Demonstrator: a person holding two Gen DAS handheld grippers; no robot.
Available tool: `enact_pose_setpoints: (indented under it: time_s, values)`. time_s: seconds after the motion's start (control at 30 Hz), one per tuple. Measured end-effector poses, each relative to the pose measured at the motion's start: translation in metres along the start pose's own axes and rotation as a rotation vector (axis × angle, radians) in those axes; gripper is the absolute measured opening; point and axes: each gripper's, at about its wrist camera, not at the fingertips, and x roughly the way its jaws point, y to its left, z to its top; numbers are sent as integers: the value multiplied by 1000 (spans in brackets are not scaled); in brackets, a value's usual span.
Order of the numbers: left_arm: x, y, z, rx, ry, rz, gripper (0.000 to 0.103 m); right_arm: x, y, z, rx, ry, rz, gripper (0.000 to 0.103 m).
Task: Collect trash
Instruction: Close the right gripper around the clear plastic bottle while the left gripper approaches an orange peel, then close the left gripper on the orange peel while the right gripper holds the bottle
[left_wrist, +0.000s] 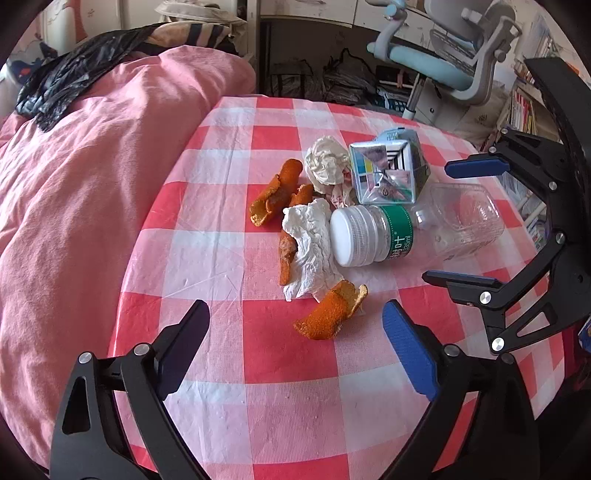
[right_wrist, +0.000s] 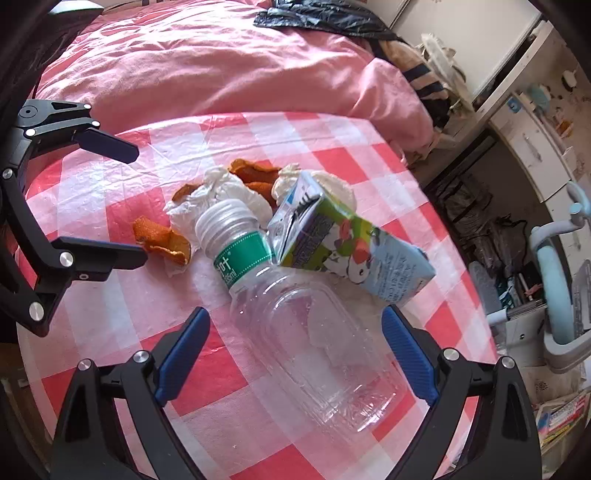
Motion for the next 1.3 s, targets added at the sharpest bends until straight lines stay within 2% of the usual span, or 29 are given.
enact_pose_setpoints:
  time_s: [0.07,0.1,0.13,0.2,0.23,0.3,0.37,0.5,0.6,0.63,0.7,0.87,1.07,1.13,1.17,1.2,1.27,1.3]
  values:
    - [9,-2,0,19,30,2,86,4,2,-3,1,20,15,88]
    - [13,-2,0,24,44,8,82,4,3,-6,10,32,17,79]
    - [15,-2,0,25,56,8,79,3,5,-10,27,41,22,76]
    - [16,-1,0,19,51,7,63,-4,8,-19,67,47,26,66]
    - [15,0,0,10,50,-5,58,-10,11,-24,90,44,22,64]
    - [12,0,-1,-13,53,-42,34,-23,17,-37,140,42,27,59]
    - [11,-2,-3,-34,70,-91,24,-37,25,-52,177,42,23,57]
    - [3,-17,-16,-38,93,-202,23,-58,36,-85,254,46,12,57]
    - [-4,-32,-27,-11,101,-239,24,-69,32,-115,379,-3,13,57]
    - [-6,-37,-30,-2,96,-225,24,-70,29,-124,427,-24,25,57]
    - [-8,-42,-34,0,92,-199,38,-68,20,-139,522,-38,57,55]
    - [-14,-48,-33,-1,48,-145,55,-78,13,-146,553,-68,28,56]
    - [-12,-66,-34,85,49,-123,57,-79,12,-148,560,-78,19,60]
    - [-9,-70,-35,114,56,-115,56,-79,10,-148,563,-81,19,60]
    - [-8,-71,-35,119,62,-113,50,-79,10,-149,564,-82,20,60]
    - [-6,-71,-36,119,69,-111,37,-79,10,-149,563,-82,19,60]
    - [-5,-70,-35,114,73,-107,24,-79,10,-149,561,-78,19,60]
    - [-6,-69,-34,109,71,-108,23,-78,10,-149,564,-75,21,60]
